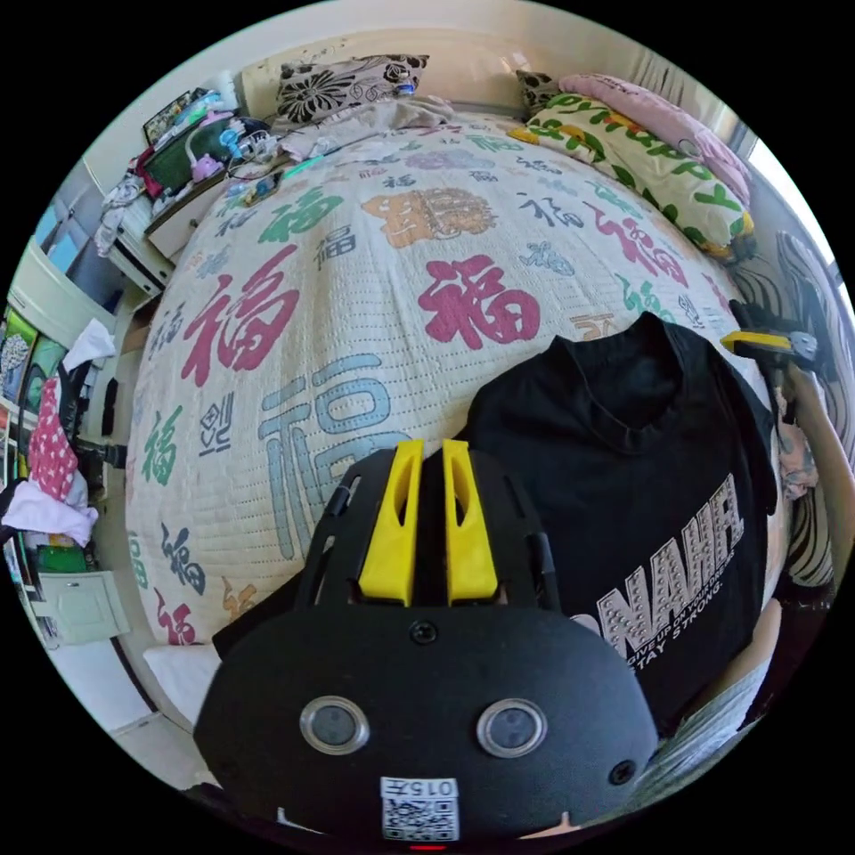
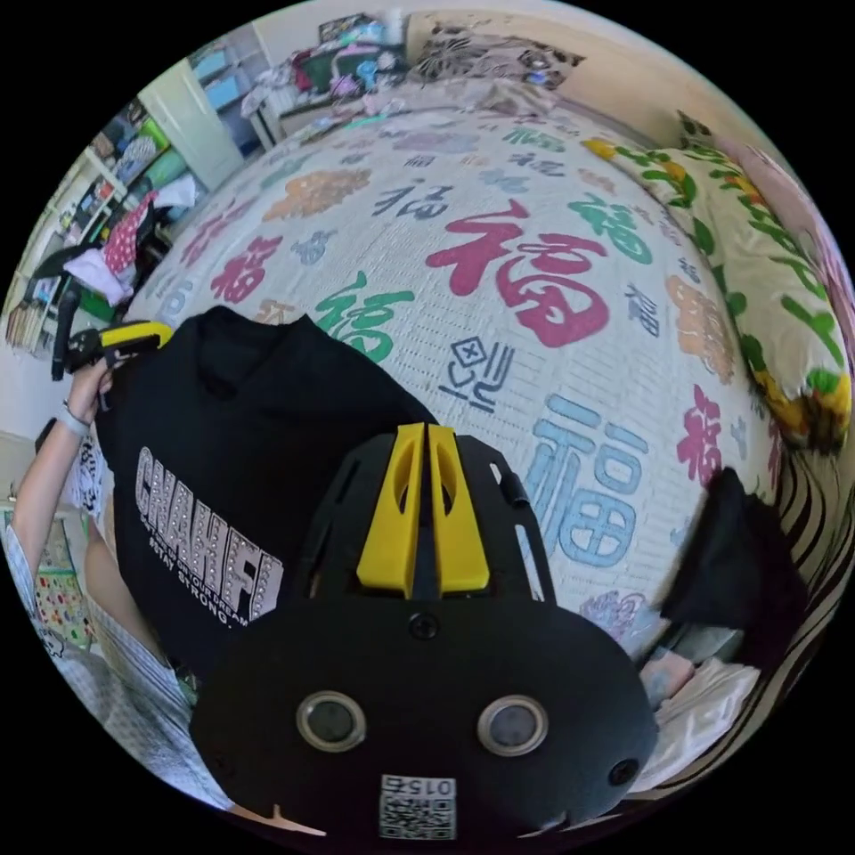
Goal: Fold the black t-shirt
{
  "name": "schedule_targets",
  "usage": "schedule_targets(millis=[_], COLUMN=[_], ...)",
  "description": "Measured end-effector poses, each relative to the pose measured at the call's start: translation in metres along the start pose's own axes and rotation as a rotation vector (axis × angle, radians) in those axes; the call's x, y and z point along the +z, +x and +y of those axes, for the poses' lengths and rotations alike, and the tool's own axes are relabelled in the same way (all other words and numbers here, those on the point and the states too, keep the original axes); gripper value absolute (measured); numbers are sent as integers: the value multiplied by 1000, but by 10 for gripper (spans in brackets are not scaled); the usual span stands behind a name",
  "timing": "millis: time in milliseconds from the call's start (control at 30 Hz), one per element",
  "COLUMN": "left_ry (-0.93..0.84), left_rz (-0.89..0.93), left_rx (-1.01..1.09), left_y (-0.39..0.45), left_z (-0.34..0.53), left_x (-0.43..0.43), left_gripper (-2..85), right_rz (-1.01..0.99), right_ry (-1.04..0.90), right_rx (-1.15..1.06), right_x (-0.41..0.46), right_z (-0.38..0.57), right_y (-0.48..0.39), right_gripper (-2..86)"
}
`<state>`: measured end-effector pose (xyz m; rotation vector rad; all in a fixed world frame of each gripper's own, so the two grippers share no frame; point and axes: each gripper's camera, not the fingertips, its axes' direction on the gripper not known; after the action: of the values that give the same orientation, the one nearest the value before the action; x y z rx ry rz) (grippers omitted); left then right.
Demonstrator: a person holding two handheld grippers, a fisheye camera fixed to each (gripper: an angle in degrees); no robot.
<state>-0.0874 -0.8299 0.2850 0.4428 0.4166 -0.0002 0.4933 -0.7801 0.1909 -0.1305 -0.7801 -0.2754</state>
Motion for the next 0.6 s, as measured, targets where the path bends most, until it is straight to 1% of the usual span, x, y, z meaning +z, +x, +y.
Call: schedule_targets(millis=[33,100,133,167,200,233,267,300,367,400,433,467,533,600], left_ry=[49,125,160,180,186,191,184,178,141,125,86,38,-21,-64], left_rz=[-16,26,81,150,184,250,313,342,433,450,491,536,609,608], left_rx=[16,83,150,230,267,345,421,458,582,603,639,652,650,620], left_y=[11,37,63,95,113,153,196,219,310,333,376,416,468,510], left_z=[1,1,-3,-10,-15,-25,-35,-41,-62,-67,-76,-85,-96,-104], left_x=[-8,-20,-27,-33,-34,-36,-36,-35,-24,-20,-8,5,25,45], left_gripper=[57,68,71,73,73,76,78,78,82,83,86,87,88,87], right_rz=[-22,-84,-96,-124,-155,-169,-192,-234,-327,-374,-396,-451,-543,-618], right_ry=[19,53,50,64,77,78,86,106,87,79,84,106,161,216], right_rx=[16,108,133,183,242,269,336,392,437,457,465,479,501,544], right_x=[-7,-28,-32,-38,-41,-41,-39,-34,-19,-7,-2,8,19,31], right_z=[10,60,75,107,141,156,186,214,243,256,262,269,274,275], right_y=[7,40,48,61,71,75,83,88,91,91,91,92,96,106], right_gripper=[14,62,69,76,78,77,77,77,79,80,81,82,83,79])
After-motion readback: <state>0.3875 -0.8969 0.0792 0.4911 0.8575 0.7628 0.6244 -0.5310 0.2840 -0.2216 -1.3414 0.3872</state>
